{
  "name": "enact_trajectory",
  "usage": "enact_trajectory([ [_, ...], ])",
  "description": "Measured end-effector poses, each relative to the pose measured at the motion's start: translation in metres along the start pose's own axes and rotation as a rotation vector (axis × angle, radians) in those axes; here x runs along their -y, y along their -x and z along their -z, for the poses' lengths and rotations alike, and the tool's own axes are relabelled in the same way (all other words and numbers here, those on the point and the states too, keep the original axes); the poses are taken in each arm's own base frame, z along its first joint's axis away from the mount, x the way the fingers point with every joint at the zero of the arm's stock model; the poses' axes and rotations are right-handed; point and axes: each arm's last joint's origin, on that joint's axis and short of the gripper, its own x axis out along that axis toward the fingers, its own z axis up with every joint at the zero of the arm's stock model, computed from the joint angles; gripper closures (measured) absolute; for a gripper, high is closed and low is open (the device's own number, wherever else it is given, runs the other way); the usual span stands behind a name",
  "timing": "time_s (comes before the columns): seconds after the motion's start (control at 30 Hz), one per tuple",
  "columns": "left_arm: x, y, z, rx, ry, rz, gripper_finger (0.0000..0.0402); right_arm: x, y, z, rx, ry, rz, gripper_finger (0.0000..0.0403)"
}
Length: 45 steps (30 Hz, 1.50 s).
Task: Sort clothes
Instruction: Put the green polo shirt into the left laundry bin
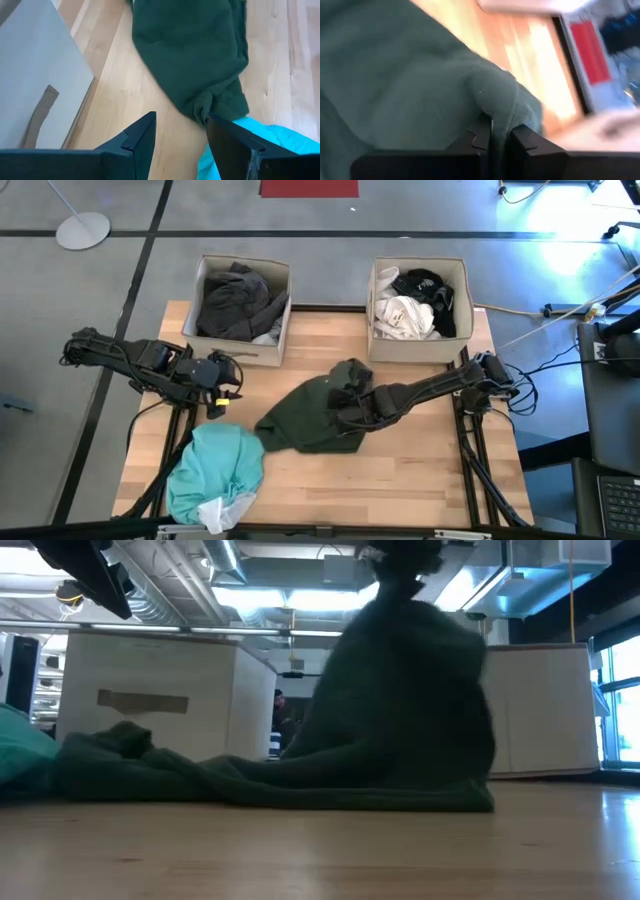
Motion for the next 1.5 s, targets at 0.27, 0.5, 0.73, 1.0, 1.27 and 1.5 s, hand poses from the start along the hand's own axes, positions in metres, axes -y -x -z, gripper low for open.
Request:
enact_trajectory([
  [0.27,0.001,0.0,-0.004,0.036,0.005,0.014,0.0239,-0.015,-0.039,-0.021,0.266,-0.084,-0.313,0.037],
  [0.5,0.001,0.0,-0.003,0.036,0.005,0.014,0.0239,-0.01,-0.074,-0.016,0.349,-0.195,-0.462,0.0317],
  [0.73,0.001,0.0,-0.003,0.034,-0.007,0.013,0.0239,-0.023,-0.09,-0.015,0.352,-0.189,-0.537,0.0163],
  [1.0,0.002,-0.001,-0.004,0.032,-0.027,0.012,0.0239,-0.049,-0.135,0.002,0.247,-0.12,-0.493,0.0021],
  [1.27,0.002,-0.001,-0.004,0.033,-0.031,0.012,0.0239,-0.066,-0.168,0.017,0.188,-0.064,-0.391,0.0025],
  [1.5,0.002,-0.001,-0.004,0.034,-0.027,0.013,0.0239,-0.071,-0.181,0.027,0.137,-0.043,-0.333,0.0137],
])
